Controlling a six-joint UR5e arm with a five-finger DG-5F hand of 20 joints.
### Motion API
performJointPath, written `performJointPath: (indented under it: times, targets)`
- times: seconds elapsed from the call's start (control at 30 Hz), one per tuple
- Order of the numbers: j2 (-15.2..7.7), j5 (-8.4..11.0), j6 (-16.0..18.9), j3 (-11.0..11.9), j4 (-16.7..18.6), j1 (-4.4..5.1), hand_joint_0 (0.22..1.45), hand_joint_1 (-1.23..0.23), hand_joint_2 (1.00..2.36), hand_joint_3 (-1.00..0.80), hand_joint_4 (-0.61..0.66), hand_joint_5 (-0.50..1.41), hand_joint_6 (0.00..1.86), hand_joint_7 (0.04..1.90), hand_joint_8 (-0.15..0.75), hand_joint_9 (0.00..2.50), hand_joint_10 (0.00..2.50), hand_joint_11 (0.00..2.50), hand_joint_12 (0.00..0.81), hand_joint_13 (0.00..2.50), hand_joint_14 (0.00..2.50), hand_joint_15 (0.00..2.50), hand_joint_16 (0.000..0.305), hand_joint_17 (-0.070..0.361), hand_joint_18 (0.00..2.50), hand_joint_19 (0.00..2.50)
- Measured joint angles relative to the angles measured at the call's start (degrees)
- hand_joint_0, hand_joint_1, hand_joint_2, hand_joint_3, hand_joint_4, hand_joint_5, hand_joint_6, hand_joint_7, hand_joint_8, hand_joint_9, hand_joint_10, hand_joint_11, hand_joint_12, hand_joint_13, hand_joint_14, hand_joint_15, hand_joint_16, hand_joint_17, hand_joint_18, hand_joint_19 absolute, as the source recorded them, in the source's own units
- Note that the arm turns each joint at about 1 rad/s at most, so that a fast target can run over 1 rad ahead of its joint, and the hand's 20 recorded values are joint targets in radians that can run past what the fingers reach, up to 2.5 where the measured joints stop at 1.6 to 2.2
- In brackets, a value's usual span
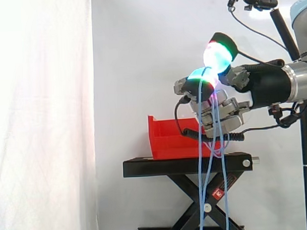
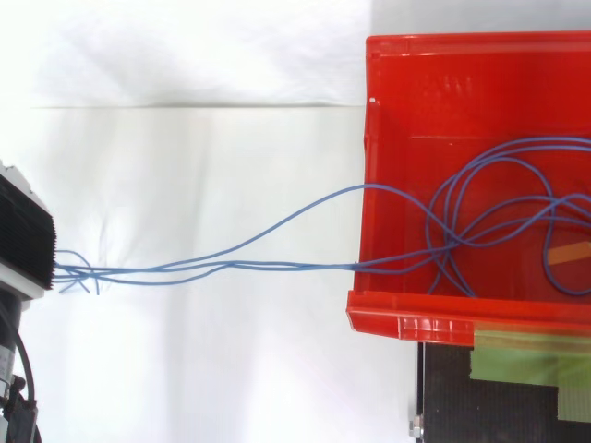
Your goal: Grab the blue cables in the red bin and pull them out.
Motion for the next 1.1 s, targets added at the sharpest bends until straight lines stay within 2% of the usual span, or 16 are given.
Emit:
performJointPath:
  times: [1.1]
  targets:
    - [-0.02,0.00,0.00,0.01,0.00,0.00,1.08,-0.99,1.01,-0.63,-0.22,0.43,1.83,0.48,0.202,1.06,0.49,1.73,0.301,1.19,1.56,1.33,0.040,0.091,1.23,1.59]
